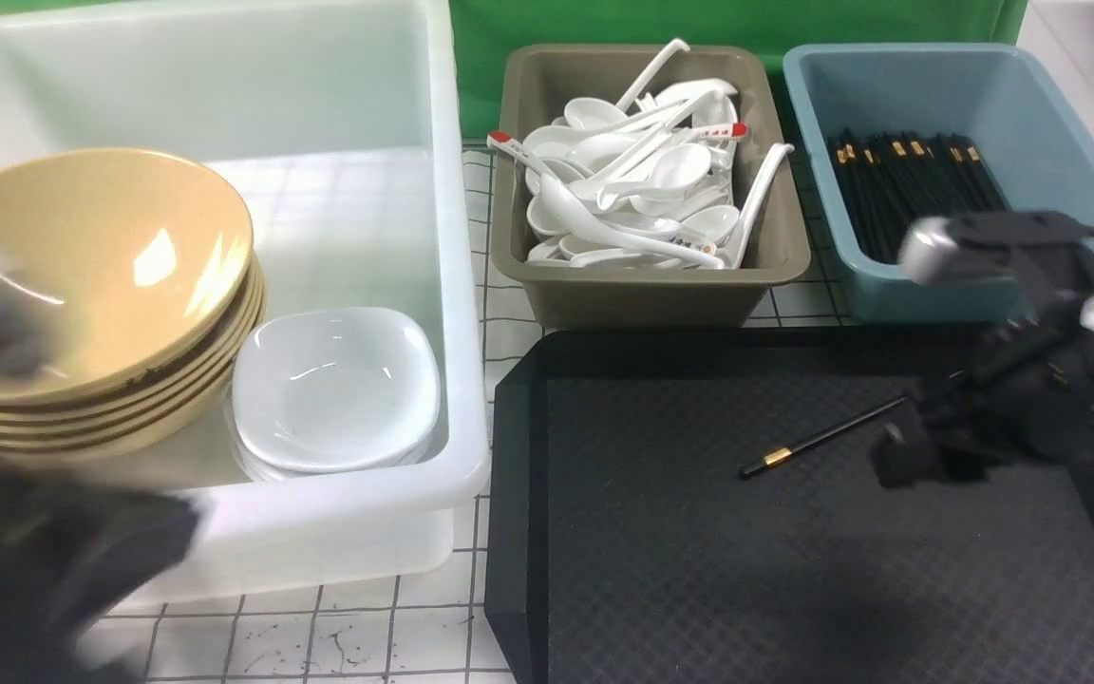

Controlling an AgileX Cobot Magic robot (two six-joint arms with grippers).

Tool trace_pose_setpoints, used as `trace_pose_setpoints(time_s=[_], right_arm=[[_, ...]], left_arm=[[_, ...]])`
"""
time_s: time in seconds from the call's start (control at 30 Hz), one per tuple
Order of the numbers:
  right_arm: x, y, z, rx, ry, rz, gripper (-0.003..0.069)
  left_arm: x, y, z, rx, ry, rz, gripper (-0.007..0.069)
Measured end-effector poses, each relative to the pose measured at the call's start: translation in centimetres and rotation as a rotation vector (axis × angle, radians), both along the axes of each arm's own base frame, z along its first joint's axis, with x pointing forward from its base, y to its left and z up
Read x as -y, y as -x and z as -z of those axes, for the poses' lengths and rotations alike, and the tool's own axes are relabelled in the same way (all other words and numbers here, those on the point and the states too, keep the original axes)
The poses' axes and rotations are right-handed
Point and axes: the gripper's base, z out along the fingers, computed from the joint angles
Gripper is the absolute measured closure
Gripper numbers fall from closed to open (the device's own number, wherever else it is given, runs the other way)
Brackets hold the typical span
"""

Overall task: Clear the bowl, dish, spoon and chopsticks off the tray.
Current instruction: Use the right arm to grab a chopstick

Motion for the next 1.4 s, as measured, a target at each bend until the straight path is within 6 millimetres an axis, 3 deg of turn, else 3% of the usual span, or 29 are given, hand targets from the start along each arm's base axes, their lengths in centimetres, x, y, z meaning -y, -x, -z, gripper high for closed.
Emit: trace_pose_setpoints(time_s=[0.07, 0.17, 0.3, 0.4, 0.5, 0.63, 0.83, 0.9, 1.07, 1.2, 1.4], right_arm=[[-1.2, -1.8, 0.2, 0.010, 0.032, 0.022, 0.0189], [-2.3, -3.2, 0.7, 0.023, 0.074, 0.044, 0.0200], [-6.4, -5.9, 2.5, 0.066, 0.161, 0.003, 0.0349], [-8.1, -7.0, 4.4, 0.049, 0.184, -0.028, 0.0477], [-8.7, -7.6, 5.9, 0.028, 0.199, -0.039, 0.0571], [-8.5, -7.3, 7.9, -0.026, 0.237, -0.050, 0.0622], [-7.8, -4.5, 8.4, -0.064, 0.330, -0.111, 0.0617], [-7.0, -2.3, 8.4, -0.084, 0.363, -0.121, 0.0609], [-4.8, 1.4, 8.2, -0.126, 0.363, -0.047, 0.0570], [-3.7, 3.3, 5.8, -0.051, 0.292, 0.019, 0.0432], [-3.2, 3.4, 4.6, 0.014, 0.283, 0.084, 0.0230]], left_arm=[[-2.2, 2.0, 1.0, 0.015, 0.069, -0.026, 0.0629], [-3.9, 3.4, 1.6, 0.032, 0.126, -0.042, 0.0629], [-6.9, 5.9, 2.9, 0.045, 0.240, -0.097, 0.0629], [-7.7, 6.5, 3.6, 0.020, 0.232, -0.117, 0.0629], [-7.7, 6.7, 3.9, -0.012, 0.221, -0.116, 0.0629], [-7.1, 6.5, 3.8, -0.021, 0.195, -0.078, 0.0629], [-5.9, 5.4, 3.3, 0.070, 0.223, -0.037, 0.0629], [-5.1, 4.9, 3.5, 0.103, 0.257, -0.015, 0.0629], [-3.0, 3.6, 5.6, 0.053, 0.251, 0.018, 0.0629], [-0.9, 2.2, 7.9, -0.068, 0.144, 0.030, 0.0629], [0.8, 0.7, 8.5, -0.044, 0.025, 0.116, 0.0629]])
